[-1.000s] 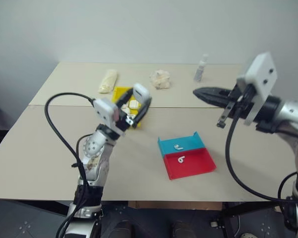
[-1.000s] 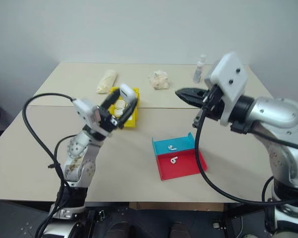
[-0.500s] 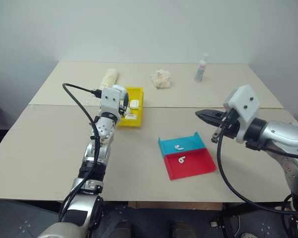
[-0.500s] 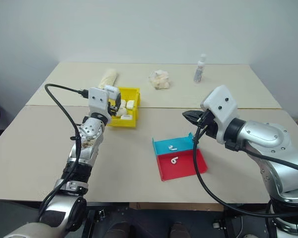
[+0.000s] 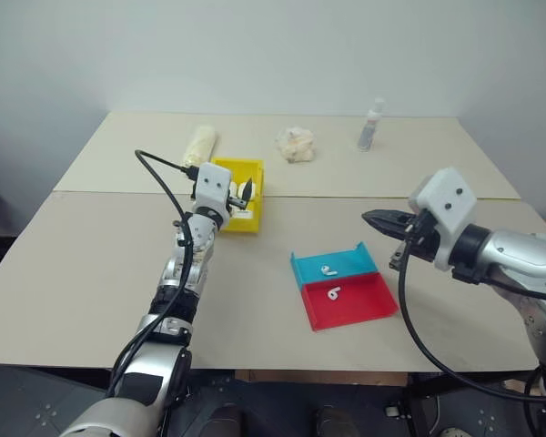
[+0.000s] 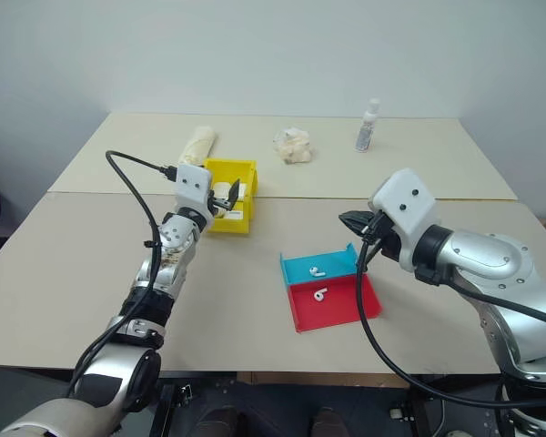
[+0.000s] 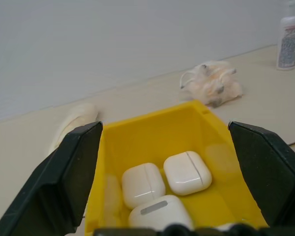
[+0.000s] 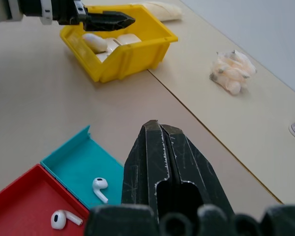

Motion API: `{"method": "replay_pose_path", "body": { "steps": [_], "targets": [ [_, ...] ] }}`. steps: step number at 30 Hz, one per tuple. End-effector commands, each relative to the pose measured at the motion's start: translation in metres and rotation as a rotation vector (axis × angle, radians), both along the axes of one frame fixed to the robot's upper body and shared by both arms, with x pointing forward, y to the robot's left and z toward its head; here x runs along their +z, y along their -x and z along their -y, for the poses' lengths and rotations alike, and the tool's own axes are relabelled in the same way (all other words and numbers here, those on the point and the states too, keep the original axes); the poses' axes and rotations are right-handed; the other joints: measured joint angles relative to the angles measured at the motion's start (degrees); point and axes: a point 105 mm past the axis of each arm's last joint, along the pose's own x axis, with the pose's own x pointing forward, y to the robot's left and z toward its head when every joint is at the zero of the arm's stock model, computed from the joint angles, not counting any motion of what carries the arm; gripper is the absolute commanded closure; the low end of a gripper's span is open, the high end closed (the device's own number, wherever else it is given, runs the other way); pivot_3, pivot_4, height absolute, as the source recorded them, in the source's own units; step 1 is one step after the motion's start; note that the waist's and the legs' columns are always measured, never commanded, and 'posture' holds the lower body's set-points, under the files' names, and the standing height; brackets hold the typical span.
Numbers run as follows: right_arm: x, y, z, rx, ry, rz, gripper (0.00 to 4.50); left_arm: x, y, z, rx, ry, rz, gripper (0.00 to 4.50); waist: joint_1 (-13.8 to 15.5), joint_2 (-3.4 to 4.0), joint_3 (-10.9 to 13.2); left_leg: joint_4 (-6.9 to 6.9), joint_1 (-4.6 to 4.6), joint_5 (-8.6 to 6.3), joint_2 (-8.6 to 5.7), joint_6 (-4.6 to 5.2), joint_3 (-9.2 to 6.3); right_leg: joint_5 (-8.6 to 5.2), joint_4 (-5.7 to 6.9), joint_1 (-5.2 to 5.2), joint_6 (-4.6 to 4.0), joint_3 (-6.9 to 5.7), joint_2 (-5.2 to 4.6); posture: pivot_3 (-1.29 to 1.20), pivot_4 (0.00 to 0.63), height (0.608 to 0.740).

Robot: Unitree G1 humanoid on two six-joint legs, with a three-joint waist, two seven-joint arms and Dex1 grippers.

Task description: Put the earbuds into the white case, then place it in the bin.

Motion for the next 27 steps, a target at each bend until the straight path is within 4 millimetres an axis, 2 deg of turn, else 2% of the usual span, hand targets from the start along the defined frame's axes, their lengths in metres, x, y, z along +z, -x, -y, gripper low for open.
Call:
{"method": "replay_pose_path", "body": {
  "steps": [1,5,10,15,21,27],
  "targets": [
    [0.007,0.007,0.006,0.001,0.053,0.053,4.5,0.019,0.021,0.001,-0.166,0.005,0.034,0.04,-0.23,0.0,0.0,0.0,0.01,0.0,0.0,0.0,0.01,0.0,0.01,0.0,0.0,0.0,0.0,0.0,0.15,0.74],
    [-0.002,0.014,0.021,0.014,0.12,0.017,4.5,0.025,0.057,-0.006,-0.379,-0.051,0.073,0.04,-0.72,0.01,0.0,-0.04,0.02,0.0,0.04,0.0,-0.09,0.0,0.0,-0.01,0.0,0.04,0.0,0.0,0.15,0.74],
    [-0.009,0.033,0.044,0.077,0.182,-0.016,4.5,0.013,0.095,-0.028,-0.628,-0.153,-0.047,0.04,-0.87,0.02,-0.01,-0.02,0.14,0.01,0.05,-0.01,-0.09,-0.01,-0.03,0.06,-0.01,0.04,0.02,0.0,0.15,0.74],
    [-0.014,0.057,0.074,0.144,0.235,-0.04,4.5,0.005,0.126,-0.052,-0.768,-0.263,-0.148,0.04,-0.79,0.01,-0.01,-0.03,0.29,-0.01,0.08,0.01,-0.08,-0.02,-0.1,0.2,-0.01,0.08,0.03,0.0,0.15,0.74],
    [-0.029,0.08,0.092,0.232,0.316,-0.115,4.5,-0.01,0.152,-0.072,-0.851,-0.377,-0.26,0.04,-0.98,0.02,-0.01,-0.06,0.43,-0.02,0.12,0.03,-0.02,-0.04,-0.12,0.26,-0.03,0.16,0.04,0.0,0.15,0.74],
    [-0.028,0.08,0.092,0.232,0.323,-0.107,4.5,-0.009,0.159,-0.078,-0.831,-0.376,-0.279,0.04,-1.12,0.02,-0.01,-0.06,0.53,-0.03,0.17,0.04,-0.07,-0.05,-0.07,0.27,-0.05,0.21,0.06,0.0,0.15,0.74]
  ]
}}
